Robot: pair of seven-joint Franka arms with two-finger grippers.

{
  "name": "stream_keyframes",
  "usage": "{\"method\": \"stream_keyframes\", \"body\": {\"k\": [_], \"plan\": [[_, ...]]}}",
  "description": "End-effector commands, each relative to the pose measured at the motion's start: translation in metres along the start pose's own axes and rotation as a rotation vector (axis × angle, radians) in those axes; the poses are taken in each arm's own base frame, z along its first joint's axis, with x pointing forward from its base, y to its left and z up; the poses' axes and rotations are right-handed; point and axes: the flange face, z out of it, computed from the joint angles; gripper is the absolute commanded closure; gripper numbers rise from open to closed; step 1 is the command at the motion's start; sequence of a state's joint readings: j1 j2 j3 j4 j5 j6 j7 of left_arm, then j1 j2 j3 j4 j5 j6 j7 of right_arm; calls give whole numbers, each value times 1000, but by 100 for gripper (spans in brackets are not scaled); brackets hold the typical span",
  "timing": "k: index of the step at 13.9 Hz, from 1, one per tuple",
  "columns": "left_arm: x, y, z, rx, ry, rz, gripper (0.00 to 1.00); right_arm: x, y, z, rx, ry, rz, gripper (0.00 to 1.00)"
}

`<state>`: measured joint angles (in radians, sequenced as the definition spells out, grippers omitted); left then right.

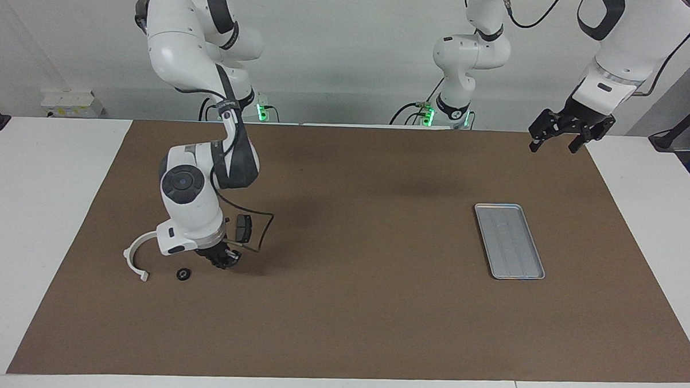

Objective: Pick bearing gear from pile to tray

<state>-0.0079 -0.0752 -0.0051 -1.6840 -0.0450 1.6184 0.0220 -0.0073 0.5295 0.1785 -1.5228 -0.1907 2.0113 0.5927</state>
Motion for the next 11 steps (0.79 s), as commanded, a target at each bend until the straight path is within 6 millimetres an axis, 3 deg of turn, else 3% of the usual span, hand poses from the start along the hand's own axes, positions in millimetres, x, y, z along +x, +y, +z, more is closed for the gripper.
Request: {"method": "stream_keyframes", "body": {"k": [1,4,6,8,11], "plan": [[-7,0,-1,-12,5,-5,0,-27,-13,-54,-2,-7,-55,100],[-7,0,-1,-12,5,-5,0,-75,-51,-106,-3,-3,-86,100],[-7,0,-1,-12,5,-5,0,-111,-82,-129,32,-27,-14,100],[-7,0,-1,-12,5,-5,0,-149,-121,-139,45,-26,68,100],[-7,0,-1,-12,5,-5,0,-190,-159,-146,92,-68,228,100]]}}
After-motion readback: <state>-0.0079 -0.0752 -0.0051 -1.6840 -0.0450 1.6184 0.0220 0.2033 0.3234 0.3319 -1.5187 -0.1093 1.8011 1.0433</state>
